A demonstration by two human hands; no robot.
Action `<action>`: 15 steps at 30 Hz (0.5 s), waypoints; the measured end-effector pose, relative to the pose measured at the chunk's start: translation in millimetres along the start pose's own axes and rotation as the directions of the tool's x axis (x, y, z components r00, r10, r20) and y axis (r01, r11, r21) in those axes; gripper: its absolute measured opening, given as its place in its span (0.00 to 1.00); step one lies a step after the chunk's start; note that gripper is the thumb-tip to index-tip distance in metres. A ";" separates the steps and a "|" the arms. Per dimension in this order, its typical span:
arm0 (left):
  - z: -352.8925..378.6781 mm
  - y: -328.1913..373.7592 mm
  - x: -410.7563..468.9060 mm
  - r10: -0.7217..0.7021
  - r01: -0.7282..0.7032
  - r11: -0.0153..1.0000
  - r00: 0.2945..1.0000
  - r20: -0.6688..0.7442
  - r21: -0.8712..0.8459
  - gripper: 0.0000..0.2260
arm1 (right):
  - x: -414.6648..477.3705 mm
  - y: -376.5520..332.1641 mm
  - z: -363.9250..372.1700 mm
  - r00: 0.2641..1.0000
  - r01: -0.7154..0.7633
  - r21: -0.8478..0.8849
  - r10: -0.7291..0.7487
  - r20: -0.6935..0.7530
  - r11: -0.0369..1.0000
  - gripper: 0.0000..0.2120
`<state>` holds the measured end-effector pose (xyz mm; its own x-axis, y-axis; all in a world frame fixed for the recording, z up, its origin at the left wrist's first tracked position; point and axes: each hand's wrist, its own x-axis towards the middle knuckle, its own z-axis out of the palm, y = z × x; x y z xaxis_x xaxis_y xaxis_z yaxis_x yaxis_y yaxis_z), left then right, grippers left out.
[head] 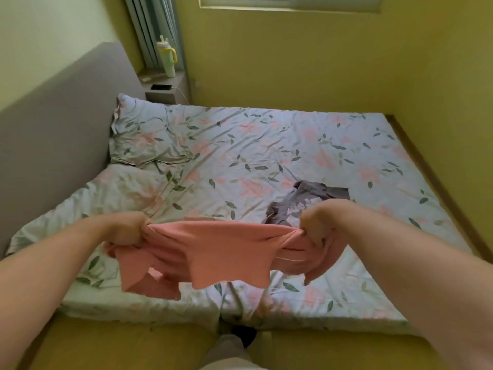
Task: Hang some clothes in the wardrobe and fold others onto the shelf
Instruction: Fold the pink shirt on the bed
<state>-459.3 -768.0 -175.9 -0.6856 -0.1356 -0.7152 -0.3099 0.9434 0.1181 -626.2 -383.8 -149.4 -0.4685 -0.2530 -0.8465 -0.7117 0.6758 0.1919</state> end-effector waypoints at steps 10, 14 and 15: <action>-22.4 -39.1 58.9 -0.187 0.189 0.982 0.978 0.095 -0.015 0.14 | 83.3 -17.7 -53.7 0.966 -0.144 -0.043 0.150 0.208 0.989 0.22; -15.4 -60.0 147.9 -0.148 0.157 0.984 0.984 -0.101 0.086 0.22 | 147.8 -20.8 -65.3 0.932 -0.241 0.231 0.291 -0.217 0.943 0.12; -6.9 -69.9 177.9 -0.138 0.147 0.987 0.984 -0.113 0.071 0.26 | 170.8 -24.5 -63.6 0.915 -0.245 0.299 0.322 -0.242 0.922 0.13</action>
<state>-564.2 -860.1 -306.7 -0.7064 -0.2982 -0.6419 -0.3597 0.9323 -0.0373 -722.1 -487.6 -267.0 -0.7844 -0.1818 -0.5930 -0.3852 0.8922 0.2359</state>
